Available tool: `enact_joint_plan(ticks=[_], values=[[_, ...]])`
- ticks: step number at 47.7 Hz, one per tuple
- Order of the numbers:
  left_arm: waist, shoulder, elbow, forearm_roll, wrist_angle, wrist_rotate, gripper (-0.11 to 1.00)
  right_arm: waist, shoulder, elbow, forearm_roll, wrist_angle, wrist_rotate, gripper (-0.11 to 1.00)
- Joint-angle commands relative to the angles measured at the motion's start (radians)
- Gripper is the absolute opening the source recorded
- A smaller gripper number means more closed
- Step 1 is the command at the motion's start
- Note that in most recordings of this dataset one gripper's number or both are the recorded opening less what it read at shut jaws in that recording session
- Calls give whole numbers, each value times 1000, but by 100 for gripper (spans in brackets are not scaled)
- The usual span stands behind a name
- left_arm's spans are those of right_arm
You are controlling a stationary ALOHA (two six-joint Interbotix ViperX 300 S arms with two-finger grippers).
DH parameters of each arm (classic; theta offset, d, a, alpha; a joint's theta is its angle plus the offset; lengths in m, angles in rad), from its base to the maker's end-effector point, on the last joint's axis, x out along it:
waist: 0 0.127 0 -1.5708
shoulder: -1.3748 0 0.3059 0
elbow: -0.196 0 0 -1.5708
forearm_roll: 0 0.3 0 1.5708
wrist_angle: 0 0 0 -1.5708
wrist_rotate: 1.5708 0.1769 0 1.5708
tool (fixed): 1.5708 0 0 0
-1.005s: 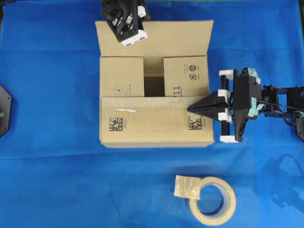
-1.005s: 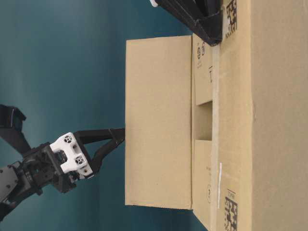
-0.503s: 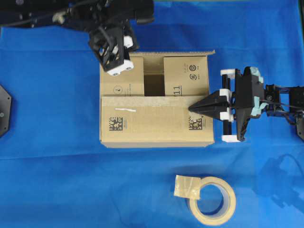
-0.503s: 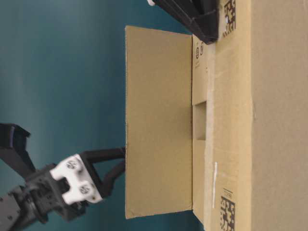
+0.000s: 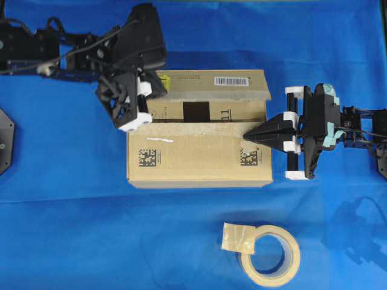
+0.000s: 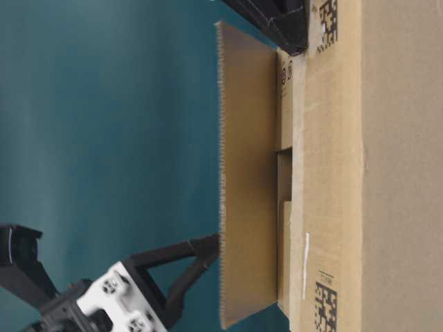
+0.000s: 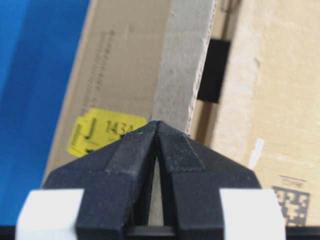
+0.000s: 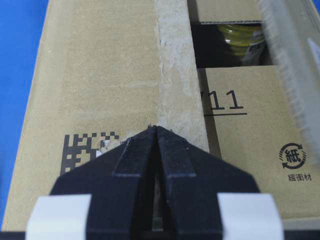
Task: Close the cardboard box.
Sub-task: 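Fold the back flap forward over the box with the left gripper, then press down on the closed top flaps with both grippers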
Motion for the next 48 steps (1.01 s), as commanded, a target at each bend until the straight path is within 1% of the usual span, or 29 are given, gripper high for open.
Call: enact_joint_plan(ticks=[1, 17, 28, 37, 48], values=[[-6, -32, 32, -2, -52, -20, 0, -3, -6, -12, -2, -5, -2, 0], [-11, -55, 216, -2, -267, -123, 0, -3, -8, -14, -2, -5, -2, 0], [-25, -58, 304, -2, -394, -175, 0, -3, -8, -14, -2, -5, -2, 0], [-31, -69, 319, -2, -420, -186, 0, -11, -6, -15, 0, -6, -2, 0], [-40, -69, 319, -2, -422, -186, 0, -54, -6, -15, 0, -17, -2, 0]])
